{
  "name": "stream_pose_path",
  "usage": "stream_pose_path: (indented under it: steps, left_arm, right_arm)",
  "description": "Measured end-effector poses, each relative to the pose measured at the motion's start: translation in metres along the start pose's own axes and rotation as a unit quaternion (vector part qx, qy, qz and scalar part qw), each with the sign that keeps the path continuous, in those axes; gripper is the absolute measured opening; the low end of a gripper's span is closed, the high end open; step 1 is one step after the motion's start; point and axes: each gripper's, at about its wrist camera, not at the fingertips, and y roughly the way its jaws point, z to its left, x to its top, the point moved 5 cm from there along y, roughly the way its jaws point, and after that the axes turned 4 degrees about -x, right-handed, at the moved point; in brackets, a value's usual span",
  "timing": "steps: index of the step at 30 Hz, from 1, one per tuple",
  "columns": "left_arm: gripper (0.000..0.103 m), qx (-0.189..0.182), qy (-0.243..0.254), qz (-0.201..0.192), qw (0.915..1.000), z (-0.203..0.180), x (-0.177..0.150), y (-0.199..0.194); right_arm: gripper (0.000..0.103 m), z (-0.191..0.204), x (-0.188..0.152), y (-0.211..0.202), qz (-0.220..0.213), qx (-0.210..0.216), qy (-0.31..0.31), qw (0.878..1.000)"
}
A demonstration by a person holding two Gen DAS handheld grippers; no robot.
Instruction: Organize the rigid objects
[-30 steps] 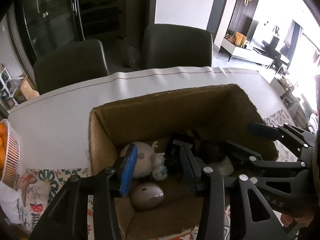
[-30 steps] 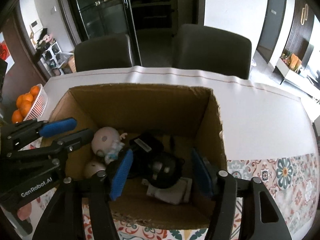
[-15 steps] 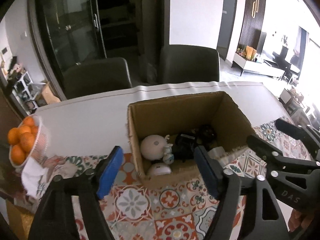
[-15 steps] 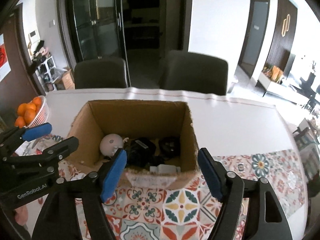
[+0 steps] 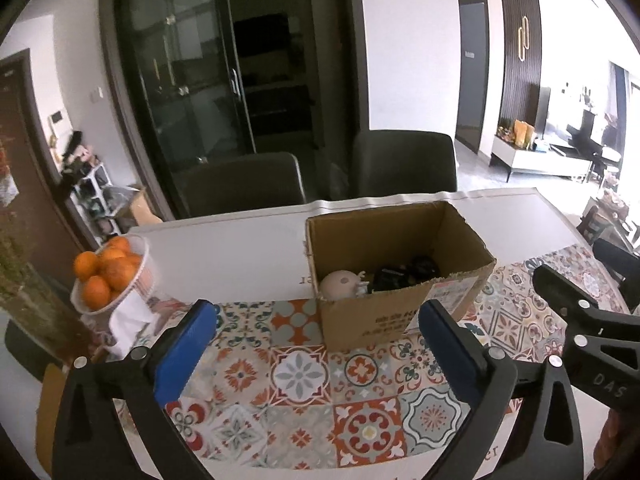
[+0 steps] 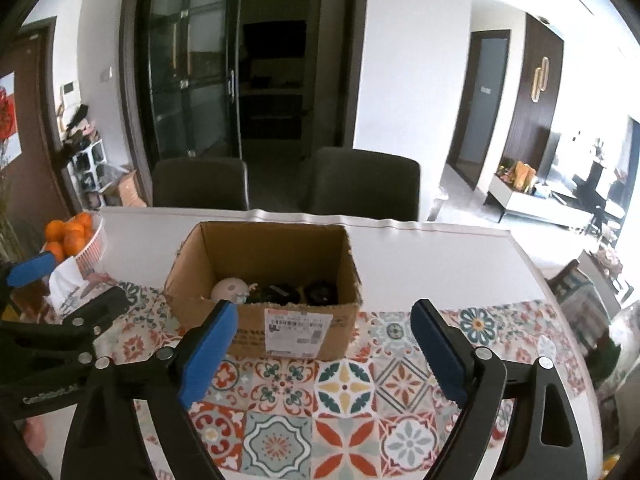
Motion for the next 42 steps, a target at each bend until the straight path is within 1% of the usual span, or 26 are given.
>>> stream_pose_path:
  steps: [4, 6, 10, 12, 19, 25, 32, 42]
  left_arm:
    - [0.103, 0.006, -0.005, -0.014, 0.9999, -0.001, -0.01, -0.025]
    - [0.103, 0.003, -0.009, -0.016, 0.9998, -0.001, -0.013, -0.033]
    - [0.103, 0.01, -0.017, -0.028, 0.9994, 0.001, -0.022, -0.057]
    - [0.103, 0.005, -0.018, -0.032, 0.9993, 0.0, -0.025, -0.066]
    - [0.103, -0.001, -0.016, -0.053, 0.9984, 0.0, -0.03, -0.102]
    - [0.103, 0.013, -0.009, -0.082, 0.9965, 0.0, -0.03, -0.129]
    - [0.103, 0.012, -0.01, -0.093, 0.9956, 0.001, -0.031, -0.144]
    - [0.103, 0.016, -0.013, -0.099, 0.9949, -0.001, -0.032, -0.151]
  right_arm:
    - [0.092, -0.004, -0.009, -0.022, -0.009, 0.0, 0.012, 1.0]
    - [0.092, -0.004, -0.015, -0.033, -0.012, -0.003, 0.014, 1.0]
    - [0.093, -0.006, -0.026, -0.05, -0.011, -0.01, 0.018, 1.0]
    - [0.093, -0.006, -0.03, -0.062, -0.016, -0.01, 0.021, 1.0]
    - [0.093, -0.008, -0.035, -0.094, -0.034, -0.008, 0.027, 0.999]
    - [0.093, -0.007, -0.038, -0.118, -0.051, -0.006, 0.021, 0.998]
    - [0.093, -0.008, -0.035, -0.133, -0.064, 0.0, 0.027, 0.998]
    - [0.093, -0.007, -0.036, -0.139, -0.068, 0.01, 0.029, 0.997]
